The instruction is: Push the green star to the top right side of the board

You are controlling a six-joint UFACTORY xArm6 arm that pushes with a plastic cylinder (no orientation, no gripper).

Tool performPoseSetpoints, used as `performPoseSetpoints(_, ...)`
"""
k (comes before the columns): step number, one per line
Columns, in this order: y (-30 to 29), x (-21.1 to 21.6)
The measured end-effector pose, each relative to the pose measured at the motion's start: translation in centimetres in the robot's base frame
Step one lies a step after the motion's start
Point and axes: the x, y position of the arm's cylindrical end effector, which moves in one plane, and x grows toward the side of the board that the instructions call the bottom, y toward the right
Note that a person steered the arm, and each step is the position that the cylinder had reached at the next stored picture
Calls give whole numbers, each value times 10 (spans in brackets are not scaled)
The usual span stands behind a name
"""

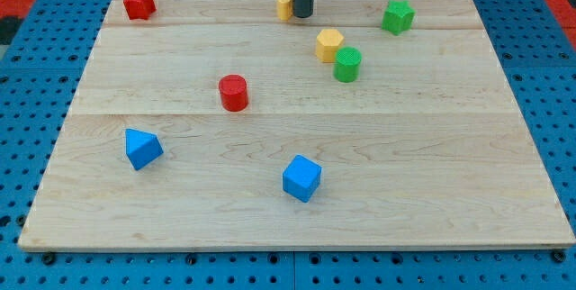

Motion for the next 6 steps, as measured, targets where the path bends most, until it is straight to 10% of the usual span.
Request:
performPoseSetpoints(4,171,1)
performPoseSetpoints(6,140,65)
